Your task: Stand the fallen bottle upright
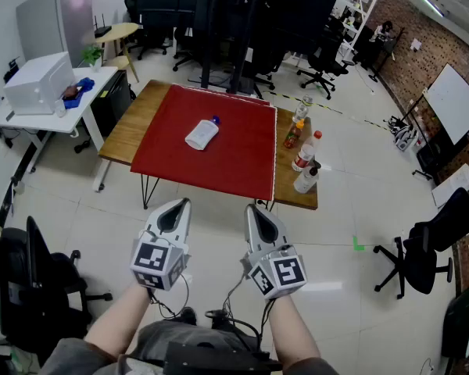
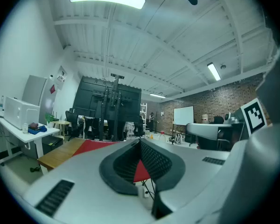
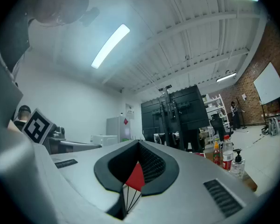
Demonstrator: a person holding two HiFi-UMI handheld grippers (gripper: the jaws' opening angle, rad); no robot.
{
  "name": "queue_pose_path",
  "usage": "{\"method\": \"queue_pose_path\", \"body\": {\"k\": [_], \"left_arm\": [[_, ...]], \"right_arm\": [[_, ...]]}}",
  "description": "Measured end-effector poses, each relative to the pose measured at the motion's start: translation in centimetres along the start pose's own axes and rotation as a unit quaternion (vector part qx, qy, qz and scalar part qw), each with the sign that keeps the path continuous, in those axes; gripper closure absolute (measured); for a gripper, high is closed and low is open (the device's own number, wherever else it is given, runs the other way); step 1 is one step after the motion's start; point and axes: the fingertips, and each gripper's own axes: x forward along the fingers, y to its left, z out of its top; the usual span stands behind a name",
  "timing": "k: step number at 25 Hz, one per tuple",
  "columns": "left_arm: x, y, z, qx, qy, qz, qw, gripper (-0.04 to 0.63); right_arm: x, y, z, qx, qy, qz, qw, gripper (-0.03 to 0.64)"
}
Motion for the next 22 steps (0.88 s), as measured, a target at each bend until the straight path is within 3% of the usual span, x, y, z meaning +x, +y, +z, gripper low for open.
{"method": "queue_pose_path", "body": {"k": [11, 22], "left_arm": [[-1.4, 3.2, -0.2, 0.001, -0.009, -0.005, 0.9999, 0.568], [3.8, 6.9, -2.3, 0.000, 0.015, 0.013, 0.9998, 0.568]], "right_arm": [[0.2, 0.8, 0.0, -0.008, -0.006, -0.032, 0.999, 0.617], [5.7, -3.3, -1.9, 0.011, -0.024, -0.039, 0.999, 0.617]]}}
